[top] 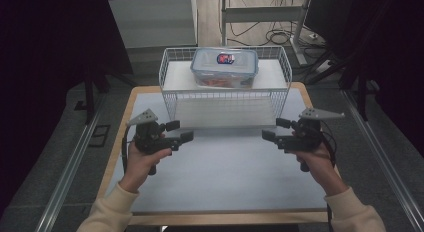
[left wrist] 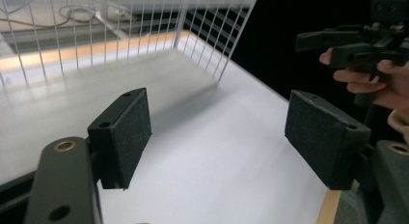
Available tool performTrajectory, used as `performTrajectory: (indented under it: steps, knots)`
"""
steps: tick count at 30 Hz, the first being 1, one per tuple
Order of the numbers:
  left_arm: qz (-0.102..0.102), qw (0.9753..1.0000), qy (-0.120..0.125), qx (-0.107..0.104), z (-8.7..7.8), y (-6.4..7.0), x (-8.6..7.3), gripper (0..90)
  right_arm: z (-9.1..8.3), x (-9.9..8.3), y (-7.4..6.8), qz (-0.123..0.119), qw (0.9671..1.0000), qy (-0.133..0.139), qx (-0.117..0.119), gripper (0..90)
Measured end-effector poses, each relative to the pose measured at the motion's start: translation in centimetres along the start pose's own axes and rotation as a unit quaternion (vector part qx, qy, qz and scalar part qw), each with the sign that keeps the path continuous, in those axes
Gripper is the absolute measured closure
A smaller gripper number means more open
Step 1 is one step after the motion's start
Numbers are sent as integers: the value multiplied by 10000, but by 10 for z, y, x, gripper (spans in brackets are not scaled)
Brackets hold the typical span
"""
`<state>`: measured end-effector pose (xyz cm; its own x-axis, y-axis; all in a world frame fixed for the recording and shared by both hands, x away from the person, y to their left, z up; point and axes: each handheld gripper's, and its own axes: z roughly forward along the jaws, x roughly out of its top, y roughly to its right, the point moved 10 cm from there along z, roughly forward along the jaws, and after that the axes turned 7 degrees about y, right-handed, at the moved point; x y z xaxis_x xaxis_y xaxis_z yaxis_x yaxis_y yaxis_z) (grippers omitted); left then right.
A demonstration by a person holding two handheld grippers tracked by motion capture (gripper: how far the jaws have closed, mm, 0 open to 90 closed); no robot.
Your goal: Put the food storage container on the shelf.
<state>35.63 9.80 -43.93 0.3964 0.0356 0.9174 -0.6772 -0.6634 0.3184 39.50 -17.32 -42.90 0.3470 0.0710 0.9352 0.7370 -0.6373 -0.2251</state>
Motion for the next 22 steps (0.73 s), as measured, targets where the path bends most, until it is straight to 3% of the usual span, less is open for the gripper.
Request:
performTrajectory:
  steps: [3, 9, 12, 17, 22]
  knots:
    - [105, 9998, -165, 85, 1, 3, -26, 240, -3, -24, -5, -68, 9999, -126, 29, 175]
    - [-23, 9978, -655, 68, 11, 6, -74, 237, -4, -67, -9, -105, 9992, -397, 38, 175]
    - [-24, 9978, -652, 120, 14, 3, -76, 236, -1, -77, -9, -181, 9983, -546, 12, 175]
    - [-21, 9980, -621, 125, 15, 3, -77, 236, -3, -74, -11, -251, 9987, -440, 10, 169]
    - [-71, 9972, -720, 208, 18, -2, -89, 231, -5, -94, 4, -466, 9965, -606, -345, 135]
